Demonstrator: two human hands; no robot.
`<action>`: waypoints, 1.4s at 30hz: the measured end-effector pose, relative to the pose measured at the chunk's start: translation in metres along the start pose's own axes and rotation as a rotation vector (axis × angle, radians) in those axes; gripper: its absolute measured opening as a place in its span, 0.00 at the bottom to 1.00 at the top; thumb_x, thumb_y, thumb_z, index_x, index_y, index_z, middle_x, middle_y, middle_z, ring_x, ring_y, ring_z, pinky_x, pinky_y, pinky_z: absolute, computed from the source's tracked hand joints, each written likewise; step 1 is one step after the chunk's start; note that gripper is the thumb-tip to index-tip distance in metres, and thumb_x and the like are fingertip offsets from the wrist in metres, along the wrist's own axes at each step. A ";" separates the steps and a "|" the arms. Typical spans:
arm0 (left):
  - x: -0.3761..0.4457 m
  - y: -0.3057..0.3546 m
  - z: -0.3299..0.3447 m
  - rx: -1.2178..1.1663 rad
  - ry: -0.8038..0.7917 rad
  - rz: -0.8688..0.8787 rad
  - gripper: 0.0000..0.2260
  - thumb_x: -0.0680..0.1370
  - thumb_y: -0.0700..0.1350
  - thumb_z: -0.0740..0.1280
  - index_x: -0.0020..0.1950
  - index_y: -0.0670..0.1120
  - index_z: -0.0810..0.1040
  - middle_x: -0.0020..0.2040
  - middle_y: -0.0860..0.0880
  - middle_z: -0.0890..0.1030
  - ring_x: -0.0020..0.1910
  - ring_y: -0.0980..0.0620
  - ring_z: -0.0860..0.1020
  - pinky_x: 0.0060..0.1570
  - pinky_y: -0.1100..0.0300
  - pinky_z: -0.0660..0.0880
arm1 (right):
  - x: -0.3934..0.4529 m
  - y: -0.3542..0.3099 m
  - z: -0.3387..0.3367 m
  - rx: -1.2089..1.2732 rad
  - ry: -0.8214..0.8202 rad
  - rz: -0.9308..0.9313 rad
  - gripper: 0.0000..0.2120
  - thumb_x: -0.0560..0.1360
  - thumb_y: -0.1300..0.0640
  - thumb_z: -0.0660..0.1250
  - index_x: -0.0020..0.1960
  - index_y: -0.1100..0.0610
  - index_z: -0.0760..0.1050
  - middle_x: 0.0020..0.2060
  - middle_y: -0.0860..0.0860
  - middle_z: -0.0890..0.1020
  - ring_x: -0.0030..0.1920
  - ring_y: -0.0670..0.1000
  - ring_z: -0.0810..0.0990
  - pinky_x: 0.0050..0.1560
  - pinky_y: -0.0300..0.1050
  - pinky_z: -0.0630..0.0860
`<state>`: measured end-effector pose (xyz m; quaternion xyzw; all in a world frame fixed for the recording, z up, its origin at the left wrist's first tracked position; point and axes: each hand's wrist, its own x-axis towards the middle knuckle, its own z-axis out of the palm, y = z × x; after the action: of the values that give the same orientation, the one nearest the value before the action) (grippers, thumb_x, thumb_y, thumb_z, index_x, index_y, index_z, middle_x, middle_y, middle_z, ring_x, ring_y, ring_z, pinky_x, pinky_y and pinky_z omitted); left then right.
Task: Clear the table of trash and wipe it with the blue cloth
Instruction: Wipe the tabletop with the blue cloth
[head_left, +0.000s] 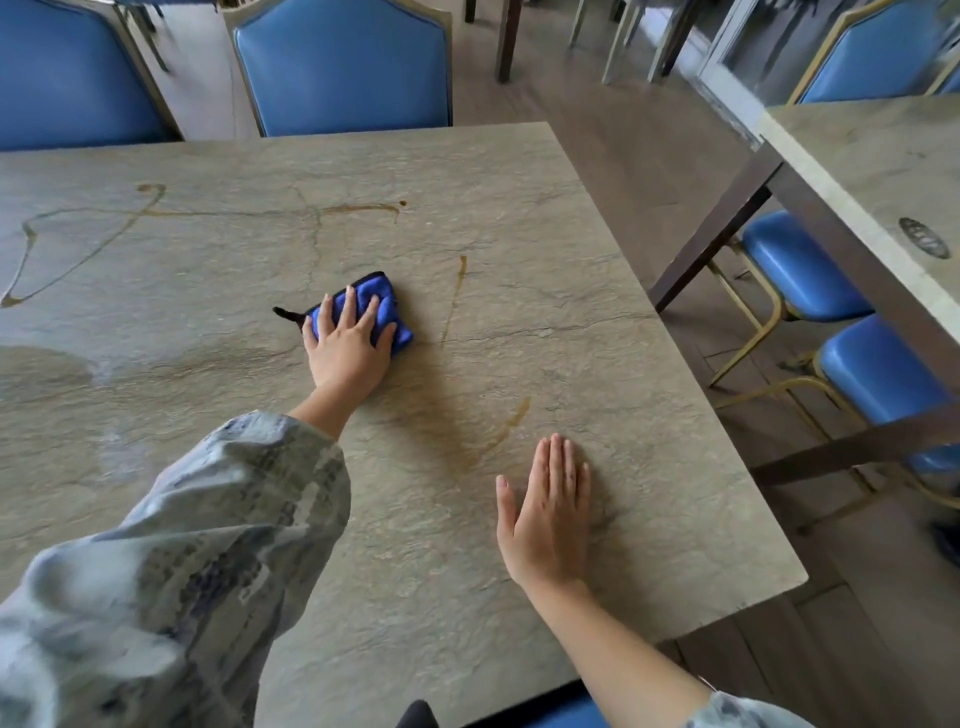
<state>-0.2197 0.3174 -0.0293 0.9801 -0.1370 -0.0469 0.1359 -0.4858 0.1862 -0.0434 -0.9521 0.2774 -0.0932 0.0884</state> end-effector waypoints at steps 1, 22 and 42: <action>-0.009 0.008 0.002 0.005 -0.007 0.049 0.24 0.80 0.61 0.50 0.75 0.57 0.60 0.78 0.51 0.56 0.77 0.44 0.49 0.74 0.42 0.46 | 0.000 -0.001 -0.001 0.018 0.002 0.003 0.31 0.79 0.45 0.49 0.73 0.65 0.61 0.73 0.59 0.63 0.75 0.56 0.57 0.74 0.57 0.53; -0.200 0.021 0.025 0.082 -0.060 0.556 0.22 0.78 0.62 0.52 0.71 0.60 0.66 0.75 0.54 0.64 0.75 0.45 0.59 0.71 0.43 0.58 | -0.007 0.013 -0.010 -0.006 -0.121 0.141 0.31 0.75 0.46 0.49 0.70 0.65 0.66 0.70 0.63 0.67 0.72 0.62 0.63 0.70 0.64 0.55; -0.251 0.039 0.019 0.069 -0.141 0.178 0.25 0.79 0.63 0.50 0.75 0.60 0.57 0.79 0.51 0.50 0.77 0.44 0.45 0.73 0.41 0.42 | -0.018 0.078 -0.036 0.169 -0.418 -0.243 0.31 0.77 0.45 0.44 0.76 0.58 0.55 0.77 0.55 0.53 0.77 0.55 0.46 0.75 0.49 0.43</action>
<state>-0.4724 0.3468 -0.0228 0.9624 -0.2343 -0.0985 0.0956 -0.5487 0.1273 -0.0281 -0.9662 0.1281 0.0731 0.2113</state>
